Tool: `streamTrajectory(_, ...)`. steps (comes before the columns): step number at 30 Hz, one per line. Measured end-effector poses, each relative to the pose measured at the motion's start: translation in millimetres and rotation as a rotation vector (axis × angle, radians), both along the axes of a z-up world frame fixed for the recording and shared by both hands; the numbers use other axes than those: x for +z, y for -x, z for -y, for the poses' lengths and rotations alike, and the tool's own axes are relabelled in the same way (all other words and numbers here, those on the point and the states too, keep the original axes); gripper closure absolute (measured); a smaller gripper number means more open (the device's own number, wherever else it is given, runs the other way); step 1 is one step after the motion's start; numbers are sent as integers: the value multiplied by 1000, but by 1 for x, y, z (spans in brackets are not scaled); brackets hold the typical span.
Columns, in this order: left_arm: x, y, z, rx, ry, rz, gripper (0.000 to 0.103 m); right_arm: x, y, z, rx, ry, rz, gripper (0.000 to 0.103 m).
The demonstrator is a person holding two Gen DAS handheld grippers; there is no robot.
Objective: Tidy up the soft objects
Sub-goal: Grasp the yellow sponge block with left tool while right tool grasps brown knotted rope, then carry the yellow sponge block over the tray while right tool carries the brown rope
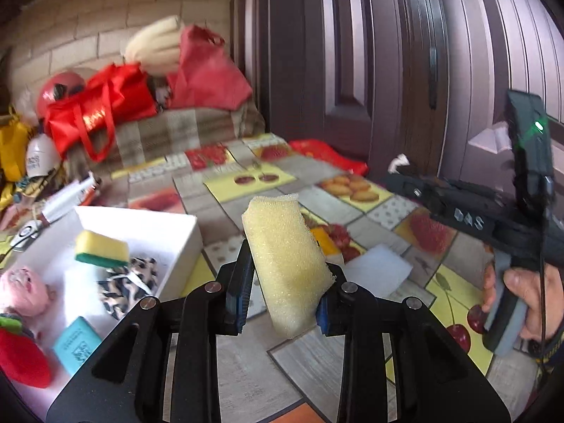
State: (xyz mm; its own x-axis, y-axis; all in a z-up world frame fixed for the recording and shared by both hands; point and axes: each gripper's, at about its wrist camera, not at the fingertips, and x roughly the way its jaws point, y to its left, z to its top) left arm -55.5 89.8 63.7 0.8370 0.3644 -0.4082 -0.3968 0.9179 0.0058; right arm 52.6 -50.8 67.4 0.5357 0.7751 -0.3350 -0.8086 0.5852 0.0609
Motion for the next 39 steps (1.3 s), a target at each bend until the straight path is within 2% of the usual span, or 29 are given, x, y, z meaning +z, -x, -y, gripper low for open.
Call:
streamTrajectory(7,3,20,0,9,-19,20,75,3,31,-13,53,44,87,72)
streamTrajectory(28,-2,81,-11,80,-21,21,74,-4,79,-46,192,58,71,72)
streamTrajectory(39,-3,109,-30,160,-23,20,74,-7,108,-77,298,72,81,72)
